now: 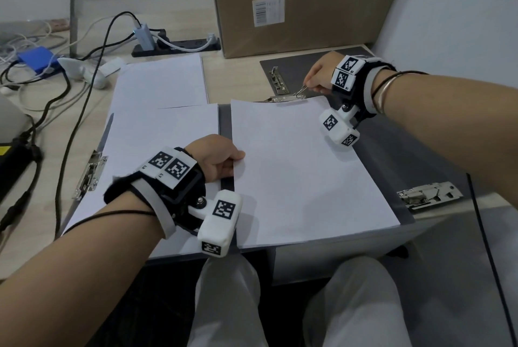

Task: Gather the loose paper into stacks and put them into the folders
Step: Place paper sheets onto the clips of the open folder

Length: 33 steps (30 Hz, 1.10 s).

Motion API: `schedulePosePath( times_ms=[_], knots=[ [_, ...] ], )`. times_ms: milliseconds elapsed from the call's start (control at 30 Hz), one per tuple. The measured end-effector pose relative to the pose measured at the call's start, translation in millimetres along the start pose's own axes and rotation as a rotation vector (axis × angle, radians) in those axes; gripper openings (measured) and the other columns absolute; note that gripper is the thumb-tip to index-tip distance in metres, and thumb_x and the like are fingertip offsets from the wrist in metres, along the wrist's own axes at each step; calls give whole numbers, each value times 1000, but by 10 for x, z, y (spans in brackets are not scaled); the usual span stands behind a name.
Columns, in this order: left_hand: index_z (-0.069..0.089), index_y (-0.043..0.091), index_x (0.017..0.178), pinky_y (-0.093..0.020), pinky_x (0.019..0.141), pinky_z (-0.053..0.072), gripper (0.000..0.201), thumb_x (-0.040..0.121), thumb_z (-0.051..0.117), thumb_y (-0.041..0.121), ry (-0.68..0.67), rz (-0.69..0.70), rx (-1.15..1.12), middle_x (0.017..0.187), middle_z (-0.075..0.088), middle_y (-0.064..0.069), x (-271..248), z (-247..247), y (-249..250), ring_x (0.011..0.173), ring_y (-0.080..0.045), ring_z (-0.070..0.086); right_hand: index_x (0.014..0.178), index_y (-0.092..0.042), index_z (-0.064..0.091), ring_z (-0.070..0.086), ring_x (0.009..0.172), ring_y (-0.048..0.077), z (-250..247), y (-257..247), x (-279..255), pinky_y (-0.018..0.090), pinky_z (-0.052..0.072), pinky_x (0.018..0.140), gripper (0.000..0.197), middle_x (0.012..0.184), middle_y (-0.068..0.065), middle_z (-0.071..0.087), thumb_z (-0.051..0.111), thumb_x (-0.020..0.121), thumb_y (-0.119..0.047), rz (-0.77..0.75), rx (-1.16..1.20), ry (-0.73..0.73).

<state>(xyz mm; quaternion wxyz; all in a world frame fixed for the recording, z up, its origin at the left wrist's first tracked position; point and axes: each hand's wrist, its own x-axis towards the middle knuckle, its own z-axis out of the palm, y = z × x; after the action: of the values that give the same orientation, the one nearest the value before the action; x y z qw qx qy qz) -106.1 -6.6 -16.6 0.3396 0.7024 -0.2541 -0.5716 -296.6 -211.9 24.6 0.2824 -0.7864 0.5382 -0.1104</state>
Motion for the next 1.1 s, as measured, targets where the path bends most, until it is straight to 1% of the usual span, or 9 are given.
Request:
schedulePosePath(
  times_ms=[133, 233, 367, 567, 667, 833, 900, 1000, 1100],
  knots=[
    [53, 6, 99, -25, 54, 55, 9, 95, 48, -2, 10, 3, 68, 95, 62, -11, 5, 5, 44, 71, -19, 61, 82, -11, 69, 58, 70, 20, 27, -47, -1, 27, 50, 64, 7, 73, 7, 67, 62, 83, -9, -16, 107, 44],
    [53, 6, 85, -23, 49, 55, 14, 95, 47, -3, 22, 5, 75, 85, 61, -9, -9, 5, 64, 68, -19, 60, 86, -12, 70, 60, 76, 20, 46, -78, 14, 37, 54, 79, 7, 76, 7, 69, 63, 83, -12, -56, 118, 61],
    [52, 6, 82, -22, 44, 53, 17, 95, 46, -3, 24, 6, 70, 79, 60, -8, -22, 18, 71, 65, -19, 59, 96, -9, 71, 62, 79, 18, 67, -129, 23, 37, 55, 84, 14, 83, 9, 69, 63, 85, -13, -75, 114, 60],
    [56, 0, 95, -35, 77, 56, 8, 91, 51, -4, 62, 42, 71, 89, 62, -15, 5, 51, 104, 71, -24, 62, 102, -8, 71, 65, 81, 13, 109, -216, -3, 30, 57, 80, 18, 97, 13, 72, 61, 87, -10, -80, 147, 69],
    [54, 3, 81, -35, 83, 53, 12, 90, 53, -4, 72, 67, 130, 83, 60, -13, 16, 61, 124, 68, -23, 61, 99, -9, 72, 67, 87, 16, 112, -234, -11, 31, 58, 81, 16, 100, 14, 72, 62, 86, -10, -72, 155, 70],
    [54, 2, 74, -41, 94, 52, 21, 89, 48, -11, 59, 78, 138, 73, 63, -11, 19, -2, 112, 69, -26, 62, 101, -7, 71, 66, 84, 14, 105, -239, -17, 27, 57, 78, 17, 102, 14, 72, 61, 88, -9, -62, 152, 67],
    [50, 5, 69, -37, 85, 57, 29, 92, 44, -12, 56, 76, 136, 70, 62, -9, 33, -22, 109, 69, -24, 63, 101, -7, 71, 66, 83, 13, 105, -237, -19, 27, 57, 79, 16, 102, 15, 71, 61, 88, -8, -53, 159, 68],
    [48, 8, 70, -21, 47, 56, 27, 93, 50, -6, 98, 81, 116, 73, 59, -9, -2, -6, 106, 48, -13, 64, 101, -6, 70, 65, 77, 11, 101, -241, -24, 29, 57, 81, 17, 101, 15, 71, 61, 88, -8, -46, 170, 68],
    [50, 11, 77, -15, 45, 51, 23, 92, 51, -6, 120, 127, 115, 77, 57, -6, 32, 14, 71, 37, -3, 59, 103, -3, 70, 65, 75, 10, 90, -248, -40, 29, 57, 83, 18, 101, 16, 71, 60, 88, -7, -42, 181, 54]
  ],
)
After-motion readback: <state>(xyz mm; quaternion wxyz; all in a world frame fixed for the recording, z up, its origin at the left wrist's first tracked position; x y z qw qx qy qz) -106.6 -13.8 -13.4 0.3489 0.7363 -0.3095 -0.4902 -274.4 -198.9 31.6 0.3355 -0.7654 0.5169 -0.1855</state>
